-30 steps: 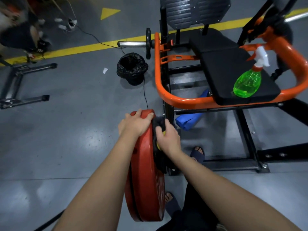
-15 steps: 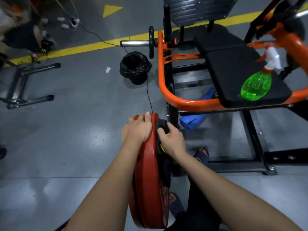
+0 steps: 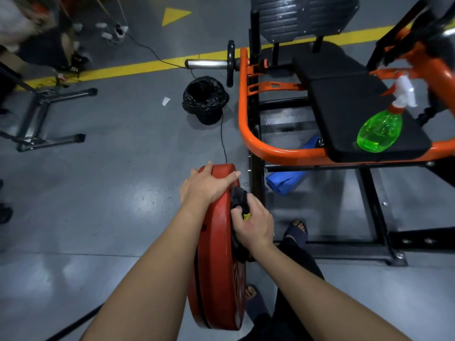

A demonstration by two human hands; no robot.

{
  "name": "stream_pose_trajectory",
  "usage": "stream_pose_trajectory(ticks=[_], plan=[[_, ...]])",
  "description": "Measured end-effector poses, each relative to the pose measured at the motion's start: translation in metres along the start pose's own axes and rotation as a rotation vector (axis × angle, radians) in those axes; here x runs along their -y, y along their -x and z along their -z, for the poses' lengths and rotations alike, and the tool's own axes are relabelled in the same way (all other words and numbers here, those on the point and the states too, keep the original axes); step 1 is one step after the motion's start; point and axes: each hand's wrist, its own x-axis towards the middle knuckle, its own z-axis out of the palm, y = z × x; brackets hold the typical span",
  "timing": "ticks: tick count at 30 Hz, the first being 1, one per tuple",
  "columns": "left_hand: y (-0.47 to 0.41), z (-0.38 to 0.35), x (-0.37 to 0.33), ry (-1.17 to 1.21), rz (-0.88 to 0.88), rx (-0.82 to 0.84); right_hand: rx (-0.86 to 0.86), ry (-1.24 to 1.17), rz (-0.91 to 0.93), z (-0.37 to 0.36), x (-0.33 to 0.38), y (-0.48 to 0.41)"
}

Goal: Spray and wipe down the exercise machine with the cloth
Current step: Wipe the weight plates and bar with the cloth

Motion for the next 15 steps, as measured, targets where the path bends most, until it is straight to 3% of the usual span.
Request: stream_pose_trajectory(ticks=[7,15], plan=[[0.003,0.003,-0.001,-0.011,0.022,0.005,0.003,0.003,0.018,0.001,-0.002,0.001],[0.036,-0.011,0.014,0.035,-0.028,-0.128,0.027,-0.111,0.061,0.009,-0.007,0.007]])
